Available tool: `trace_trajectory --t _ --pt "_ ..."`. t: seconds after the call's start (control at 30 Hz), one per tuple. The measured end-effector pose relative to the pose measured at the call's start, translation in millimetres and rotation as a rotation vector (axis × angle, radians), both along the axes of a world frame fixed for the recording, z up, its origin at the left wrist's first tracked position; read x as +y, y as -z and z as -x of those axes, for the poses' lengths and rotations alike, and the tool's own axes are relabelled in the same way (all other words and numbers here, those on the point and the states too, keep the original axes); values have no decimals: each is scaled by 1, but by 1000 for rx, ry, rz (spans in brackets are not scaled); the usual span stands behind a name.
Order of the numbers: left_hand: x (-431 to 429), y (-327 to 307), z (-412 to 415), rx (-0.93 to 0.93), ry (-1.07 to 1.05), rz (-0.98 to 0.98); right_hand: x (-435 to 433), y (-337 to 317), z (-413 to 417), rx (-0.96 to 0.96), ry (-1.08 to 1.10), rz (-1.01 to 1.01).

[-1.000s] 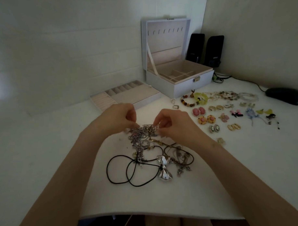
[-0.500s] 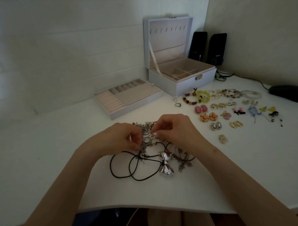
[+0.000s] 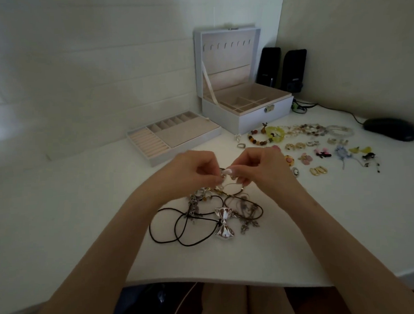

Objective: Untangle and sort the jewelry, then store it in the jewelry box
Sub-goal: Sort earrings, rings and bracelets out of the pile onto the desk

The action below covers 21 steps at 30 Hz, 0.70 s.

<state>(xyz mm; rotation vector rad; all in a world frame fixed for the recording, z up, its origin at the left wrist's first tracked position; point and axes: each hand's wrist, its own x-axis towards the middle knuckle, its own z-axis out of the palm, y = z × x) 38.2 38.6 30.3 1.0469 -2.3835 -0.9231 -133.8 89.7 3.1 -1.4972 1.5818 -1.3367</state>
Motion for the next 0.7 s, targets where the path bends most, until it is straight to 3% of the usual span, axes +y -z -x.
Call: trace_trajectory --t 0.2,0.4,0.7 --pt "14 9 41 -44 81 33 27 1 34 64 123 -19" --pt "32 15 83 -57 191 8 58 2 81 -6 248 -24" --pt "49 20 155 -73 314 -146 89 10 129 -11 367 -60"
